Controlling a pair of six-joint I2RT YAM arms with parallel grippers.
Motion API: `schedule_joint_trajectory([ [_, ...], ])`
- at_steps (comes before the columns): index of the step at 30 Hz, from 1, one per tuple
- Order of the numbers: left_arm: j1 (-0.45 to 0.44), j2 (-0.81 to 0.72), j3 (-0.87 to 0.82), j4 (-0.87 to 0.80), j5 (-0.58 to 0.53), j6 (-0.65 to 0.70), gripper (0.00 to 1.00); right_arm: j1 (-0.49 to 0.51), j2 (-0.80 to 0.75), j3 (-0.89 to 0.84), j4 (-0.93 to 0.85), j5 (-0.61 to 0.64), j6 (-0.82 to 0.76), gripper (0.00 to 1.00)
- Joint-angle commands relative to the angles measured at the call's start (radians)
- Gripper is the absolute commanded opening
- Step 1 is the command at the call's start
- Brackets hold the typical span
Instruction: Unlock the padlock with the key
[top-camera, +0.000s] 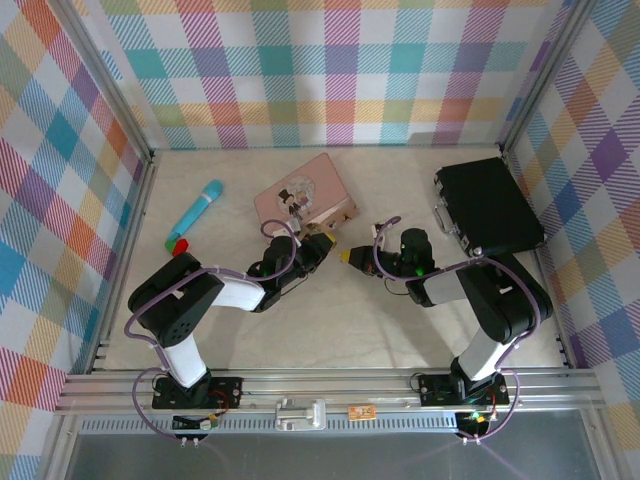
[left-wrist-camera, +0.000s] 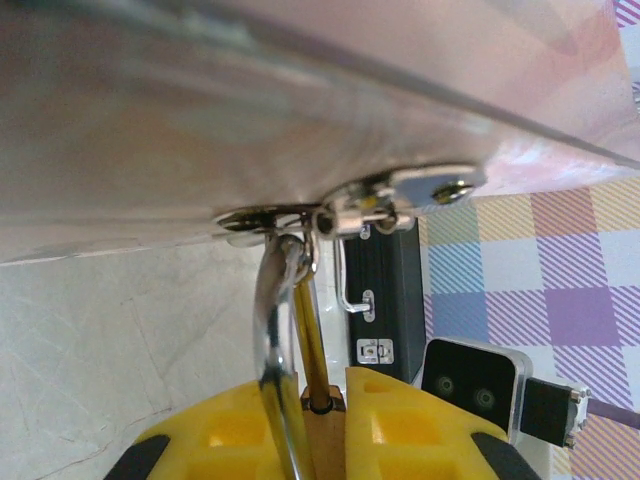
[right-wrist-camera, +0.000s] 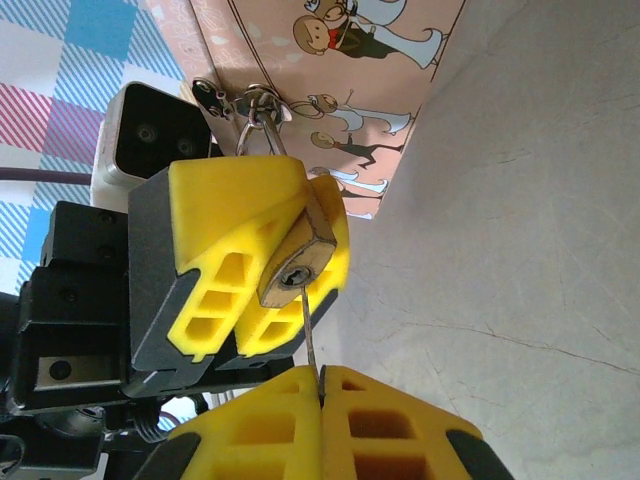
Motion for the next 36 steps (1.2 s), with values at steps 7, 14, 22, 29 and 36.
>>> schedule_joint_trajectory([
  [7,0.010,0.006,0.001,0.136,0.041,-0.016,0.00,0.006,-0.029,0.020,0.022,-0.007,-0.002,0.00],
  [14,0.004,0.022,0.017,0.159,0.079,-0.021,0.00,0.007,0.007,0.058,0.045,-0.008,0.012,0.00],
  [22,-0.008,0.030,0.015,0.165,0.093,-0.019,0.00,0.004,0.002,0.078,0.011,0.022,0.032,0.00],
  [29,-0.018,0.042,0.013,0.184,0.103,-0.025,0.00,-0.002,-0.020,0.072,-0.041,0.105,0.072,0.00],
  [36,-0.019,0.038,0.012,0.189,0.098,-0.026,0.00,-0.001,-0.026,0.048,0.022,0.190,0.145,0.00],
])
